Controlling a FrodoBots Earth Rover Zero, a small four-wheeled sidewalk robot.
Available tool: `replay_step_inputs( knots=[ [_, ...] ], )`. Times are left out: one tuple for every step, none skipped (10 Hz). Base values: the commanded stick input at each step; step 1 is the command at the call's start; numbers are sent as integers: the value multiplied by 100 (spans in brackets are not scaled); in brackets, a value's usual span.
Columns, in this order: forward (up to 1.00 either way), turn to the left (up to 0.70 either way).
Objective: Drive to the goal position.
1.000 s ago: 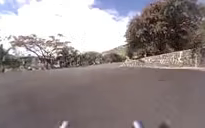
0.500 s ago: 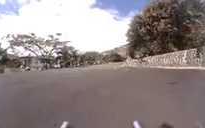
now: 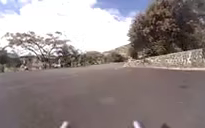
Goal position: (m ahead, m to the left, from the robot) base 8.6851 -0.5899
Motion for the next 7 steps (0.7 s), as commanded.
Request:
replay_step_inputs(
  knots=[
    [85,0],
    [85,0],
    [85,0],
    [85,0],
    [85,0],
    [85,0],
    [85,0]
  ],
)
